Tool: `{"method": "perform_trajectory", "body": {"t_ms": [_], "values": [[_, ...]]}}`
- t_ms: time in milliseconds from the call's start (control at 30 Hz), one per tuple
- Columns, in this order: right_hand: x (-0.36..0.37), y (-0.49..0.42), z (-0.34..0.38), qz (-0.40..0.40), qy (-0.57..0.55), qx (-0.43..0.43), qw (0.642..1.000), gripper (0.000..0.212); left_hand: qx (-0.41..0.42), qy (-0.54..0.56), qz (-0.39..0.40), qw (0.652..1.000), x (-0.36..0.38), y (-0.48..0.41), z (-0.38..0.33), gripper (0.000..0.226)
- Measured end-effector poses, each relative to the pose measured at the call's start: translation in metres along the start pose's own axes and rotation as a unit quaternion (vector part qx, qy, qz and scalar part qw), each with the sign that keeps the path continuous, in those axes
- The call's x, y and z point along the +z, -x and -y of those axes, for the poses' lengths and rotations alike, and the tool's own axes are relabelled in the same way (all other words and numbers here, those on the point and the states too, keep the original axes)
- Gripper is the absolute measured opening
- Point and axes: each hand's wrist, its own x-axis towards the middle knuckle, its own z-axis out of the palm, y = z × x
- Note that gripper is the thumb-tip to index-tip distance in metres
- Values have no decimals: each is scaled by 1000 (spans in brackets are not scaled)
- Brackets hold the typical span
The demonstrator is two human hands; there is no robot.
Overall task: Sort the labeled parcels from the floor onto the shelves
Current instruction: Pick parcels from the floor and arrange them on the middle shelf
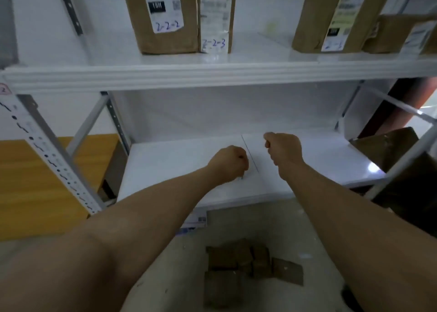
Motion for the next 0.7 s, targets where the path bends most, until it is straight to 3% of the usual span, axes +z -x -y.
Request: {"method": "perform_trajectory", "body": {"t_ms": [167, 267, 500, 700], "values": [[3, 8, -100, 36, 65, 122, 990, 32, -71, -21, 127, 989, 65, 7, 37, 17], [11, 10, -148, 101, 101, 173, 975, 27, -90, -16, 174, 981, 92, 11, 54, 15], [28, 16, -226, 122, 60, 353, 925, 20, -152, -2, 279, 948, 138, 2, 122, 21], [53, 19, -329, 129, 38, 436, 890, 12, -249, 4, 302, 920, 189, -13, 211, 24]]}}
